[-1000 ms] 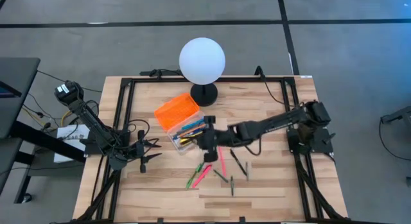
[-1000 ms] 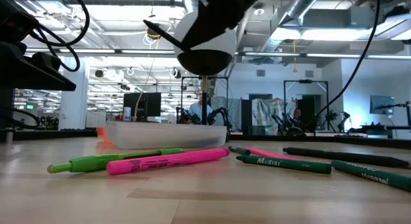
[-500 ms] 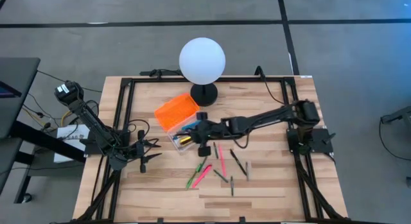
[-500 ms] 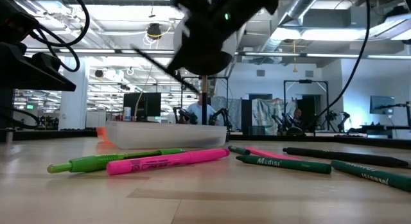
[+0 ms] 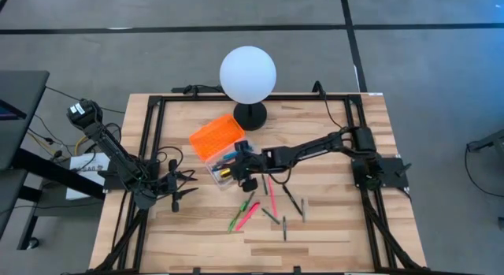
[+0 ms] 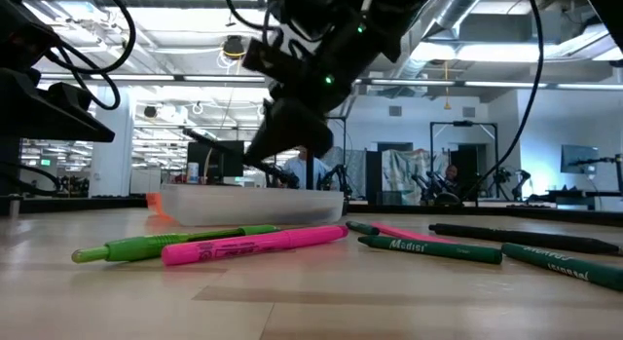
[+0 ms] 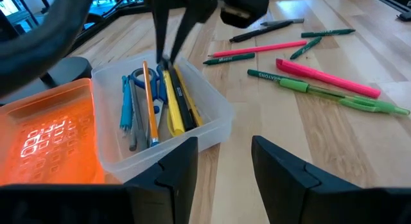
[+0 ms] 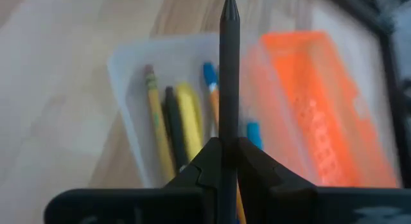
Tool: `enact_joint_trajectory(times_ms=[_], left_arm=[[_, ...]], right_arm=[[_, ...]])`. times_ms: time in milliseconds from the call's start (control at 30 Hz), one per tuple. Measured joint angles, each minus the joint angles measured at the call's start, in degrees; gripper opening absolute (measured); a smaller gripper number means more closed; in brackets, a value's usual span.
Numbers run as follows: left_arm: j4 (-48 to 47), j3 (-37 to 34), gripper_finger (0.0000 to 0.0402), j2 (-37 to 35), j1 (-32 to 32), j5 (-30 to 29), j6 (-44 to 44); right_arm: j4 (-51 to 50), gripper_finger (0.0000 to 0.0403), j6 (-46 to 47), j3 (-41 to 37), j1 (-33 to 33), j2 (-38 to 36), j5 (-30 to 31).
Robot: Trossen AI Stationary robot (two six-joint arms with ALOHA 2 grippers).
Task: Pick & place school supplies into a supply box
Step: Put the bottom black pen into the orange supply box, then put the green pen into the orange supply box
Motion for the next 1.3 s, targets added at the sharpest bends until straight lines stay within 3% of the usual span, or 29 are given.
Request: enact_joint_trajectory(times_ms=[200, 600, 867, 1067, 1300], left_arm=[[0.00, 0.00, 0.0142, 0.00, 0.01, -0.02, -0.03], [0.02, 0.00, 0.0142, 0.00, 0.02, -0.04, -0.24], [0.01, 0.00, 0.0142, 0.00, 0.02, 0.71, -3.20], [0.10, 0.00, 0.0142, 0.00, 0.00, 3.19, -6.27], [0.63, 0.00, 0.0142, 0.02, 0.00, 4.33, -9.10]], right_arm=[[-1.20, 0.0031, -2.24, -0.03, 0.00, 1.14, 6.46], [-1.86, 0.0097, 0.53, 0.05, -0.27, 1.29, 7.75], [-4.00, 0.0119, 0.51, 0.05, 3.57, -0.17, 15.22], [-12.13, 0.0112, 2.48, -0.01, 6.60, -5.19, 13.42], [-17.77, 0.0102, 7.88, 0.01, 4.71, -11.42, 1.49]])
